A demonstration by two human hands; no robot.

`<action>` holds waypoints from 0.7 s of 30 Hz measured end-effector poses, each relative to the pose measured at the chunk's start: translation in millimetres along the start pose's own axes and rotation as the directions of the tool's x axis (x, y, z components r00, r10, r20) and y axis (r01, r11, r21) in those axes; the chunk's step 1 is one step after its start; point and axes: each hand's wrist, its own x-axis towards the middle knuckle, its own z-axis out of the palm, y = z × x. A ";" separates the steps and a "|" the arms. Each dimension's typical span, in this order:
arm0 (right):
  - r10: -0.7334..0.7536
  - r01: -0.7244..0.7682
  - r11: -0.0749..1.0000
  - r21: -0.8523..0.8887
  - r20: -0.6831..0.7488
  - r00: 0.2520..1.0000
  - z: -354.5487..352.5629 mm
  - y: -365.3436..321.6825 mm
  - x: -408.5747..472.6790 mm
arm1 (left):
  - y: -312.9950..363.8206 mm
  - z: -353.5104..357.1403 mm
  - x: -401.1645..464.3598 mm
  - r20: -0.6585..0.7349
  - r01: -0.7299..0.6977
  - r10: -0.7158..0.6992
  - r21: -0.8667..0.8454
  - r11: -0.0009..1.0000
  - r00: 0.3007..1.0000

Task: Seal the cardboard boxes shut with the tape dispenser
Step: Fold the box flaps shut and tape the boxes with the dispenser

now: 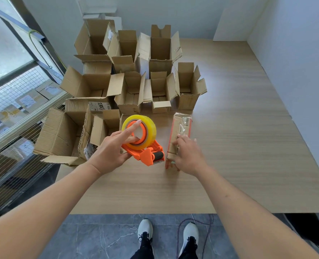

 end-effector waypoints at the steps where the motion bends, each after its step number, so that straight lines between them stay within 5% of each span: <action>1: 0.002 0.008 0.996 0.090 -0.118 0.993 -3.6 -3.1 2.0 | -0.2 1.0 0.6 0.011 0.000 0.000 -0.002 1.000 1.000; 3: 0.005 0.107 0.936 0.336 -0.315 0.949 -13.1 -15.7 5.0 | 0.2 2.8 1.2 0.032 0.000 0.000 -0.014 1.000 0.999; 5: -0.074 0.234 0.854 0.464 -0.336 0.939 -22.7 -34.8 7.3 | 1.5 5.1 1.9 0.043 -0.002 0.003 -0.026 1.000 0.999; 9: -0.257 0.376 0.838 0.395 -0.322 0.911 -30.2 -57.1 10.1 | 5.5 8.7 3.1 0.032 -0.024 0.025 -0.023 0.999 0.999; 21: -0.255 0.416 0.887 0.200 -0.539 0.803 -20.8 -57.8 -1.0 | 7.7 14.8 2.9 0.055 -0.041 0.042 -0.026 0.999 0.998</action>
